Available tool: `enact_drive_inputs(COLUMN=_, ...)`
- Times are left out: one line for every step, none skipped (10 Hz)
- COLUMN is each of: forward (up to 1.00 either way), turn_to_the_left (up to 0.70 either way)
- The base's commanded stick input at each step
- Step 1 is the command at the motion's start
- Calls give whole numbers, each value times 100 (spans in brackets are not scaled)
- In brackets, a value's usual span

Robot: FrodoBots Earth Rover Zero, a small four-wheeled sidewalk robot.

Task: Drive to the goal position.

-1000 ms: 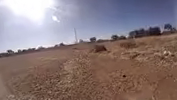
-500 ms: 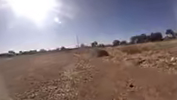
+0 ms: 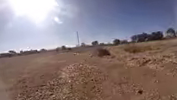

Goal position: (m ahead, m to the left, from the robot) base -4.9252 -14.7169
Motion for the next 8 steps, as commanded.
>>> enact_drive_inputs(forward=50, turn_to_the_left=0)
enact_drive_inputs(forward=50, turn_to_the_left=0)
enact_drive_inputs(forward=50, turn_to_the_left=0)
enact_drive_inputs(forward=50, turn_to_the_left=0)
enact_drive_inputs(forward=50, turn_to_the_left=0)
enact_drive_inputs(forward=50, turn_to_the_left=0)
enact_drive_inputs(forward=50, turn_to_the_left=0)
enact_drive_inputs(forward=50, turn_to_the_left=0)
